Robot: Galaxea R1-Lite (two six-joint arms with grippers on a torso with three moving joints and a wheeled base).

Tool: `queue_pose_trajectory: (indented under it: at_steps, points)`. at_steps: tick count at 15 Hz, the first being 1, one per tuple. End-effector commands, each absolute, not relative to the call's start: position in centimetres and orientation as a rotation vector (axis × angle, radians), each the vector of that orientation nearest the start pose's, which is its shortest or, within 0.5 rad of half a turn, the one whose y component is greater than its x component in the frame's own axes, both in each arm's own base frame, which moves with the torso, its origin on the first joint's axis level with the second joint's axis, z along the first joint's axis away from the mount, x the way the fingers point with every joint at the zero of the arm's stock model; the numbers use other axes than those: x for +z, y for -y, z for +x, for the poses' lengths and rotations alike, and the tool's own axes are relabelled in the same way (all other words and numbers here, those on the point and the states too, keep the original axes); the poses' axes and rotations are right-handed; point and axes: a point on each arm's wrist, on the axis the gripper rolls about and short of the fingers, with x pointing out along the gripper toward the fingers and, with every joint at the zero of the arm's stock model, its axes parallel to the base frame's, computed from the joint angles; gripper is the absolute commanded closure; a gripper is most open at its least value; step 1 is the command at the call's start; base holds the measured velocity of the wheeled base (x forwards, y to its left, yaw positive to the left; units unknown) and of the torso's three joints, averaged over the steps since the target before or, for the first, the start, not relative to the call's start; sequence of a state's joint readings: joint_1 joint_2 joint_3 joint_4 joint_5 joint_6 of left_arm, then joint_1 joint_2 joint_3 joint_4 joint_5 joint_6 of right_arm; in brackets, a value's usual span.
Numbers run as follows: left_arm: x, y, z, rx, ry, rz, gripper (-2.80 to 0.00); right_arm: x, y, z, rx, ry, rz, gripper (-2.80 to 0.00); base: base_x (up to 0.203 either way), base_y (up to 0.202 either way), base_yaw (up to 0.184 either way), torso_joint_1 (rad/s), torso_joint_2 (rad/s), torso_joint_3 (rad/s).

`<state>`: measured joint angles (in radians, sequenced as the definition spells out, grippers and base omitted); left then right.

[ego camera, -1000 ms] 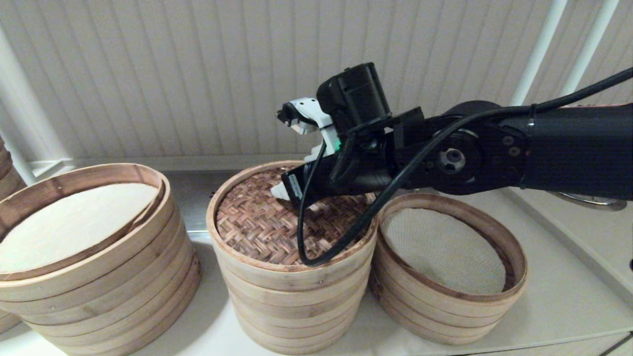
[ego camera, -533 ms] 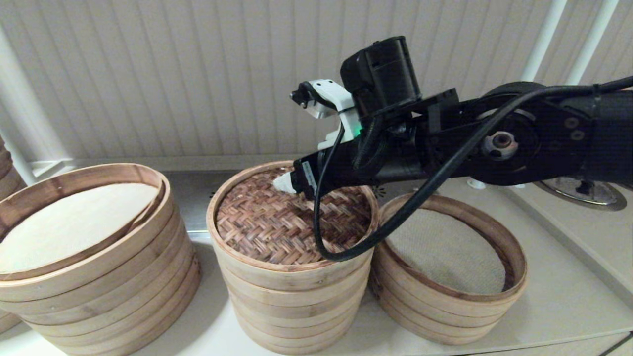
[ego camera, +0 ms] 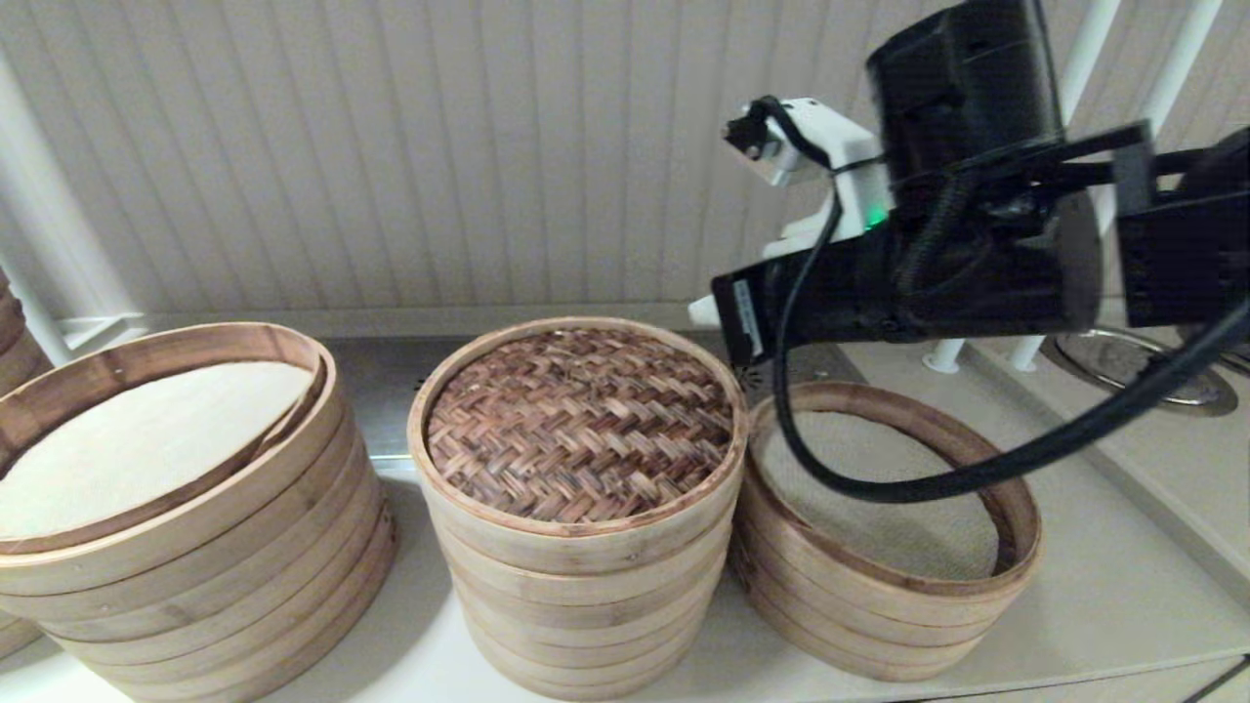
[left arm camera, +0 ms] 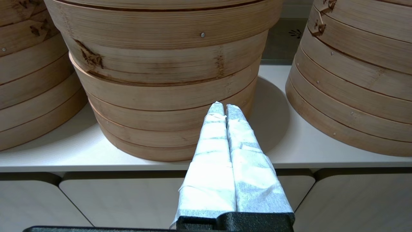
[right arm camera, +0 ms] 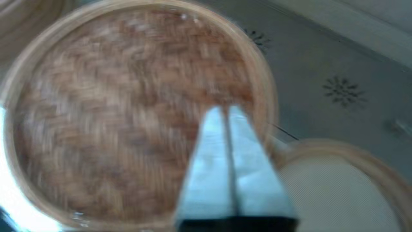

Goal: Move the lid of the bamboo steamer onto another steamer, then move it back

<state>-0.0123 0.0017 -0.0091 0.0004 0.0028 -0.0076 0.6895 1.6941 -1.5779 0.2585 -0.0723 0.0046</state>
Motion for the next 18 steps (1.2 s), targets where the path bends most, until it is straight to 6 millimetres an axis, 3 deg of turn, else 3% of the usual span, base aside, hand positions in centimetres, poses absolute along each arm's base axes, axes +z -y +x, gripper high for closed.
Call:
queue_pose_trajectory:
  at_steps: [1, 3, 6, 8, 11, 13, 16, 18]
  points:
    - [7.8, 0.0, -2.3, -0.009, 0.007, -0.009, 0.00, 33.2, -15.0, 21.5, 0.538, -0.307, -0.113, 0.00, 0.000, 0.000, 0.000, 0.000, 0.00, 0.000]
    - [7.8, 0.0, -2.3, -0.011, 0.008, -0.008, 0.00, 33.2, -11.4, 19.6, 0.462, -0.288, -0.125, 0.00, 0.000, 0.000, 0.000, 0.000, 0.00, 0.000]
    - [7.8, 0.0, -2.3, -0.009, 0.008, -0.008, 0.00, 33.5, -5.7, 15.2, 0.304, -0.222, -0.128, 0.00, 0.000, 0.000, 0.000, 0.000, 0.00, 0.000]
    - [7.8, 0.0, -2.3, -0.009, 0.006, -0.008, 0.00, 32.7, -2.8, 11.0, 0.193, -0.179, -0.119, 0.00, 0.000, 0.000, 0.000, 0.000, 0.00, 0.000]
    - [7.8, 0.0, -2.3, -0.009, 0.008, -0.008, 0.00, 29.3, -0.8, 6.3, 0.073, -0.175, -0.119, 0.00, 0.000, 0.000, 0.000, 0.000, 0.00, 0.000]
    - [7.8, 0.0, -2.3, -0.011, 0.008, -0.008, 0.00, 24.7, -0.2, 3.3, 0.051, -0.213, -0.122, 0.00, 0.000, 0.000, 0.000, 0.000, 0.00, 0.000]
    - [7.8, 0.0, -2.3, -0.009, 0.006, -0.008, 0.00, 18.2, 0.1, 0.5, 0.032, -0.245, -0.068, 0.00, 0.000, 0.000, 0.000, 0.000, 0.00, 0.000]
    - [7.8, 0.0, -2.3, -0.010, 0.008, -0.008, 0.00, 14.6, 0.2, 0.0, 0.010, -0.251, -0.022, 0.00, 0.000, 0.000, 0.000, 0.000, 0.00, 0.000]
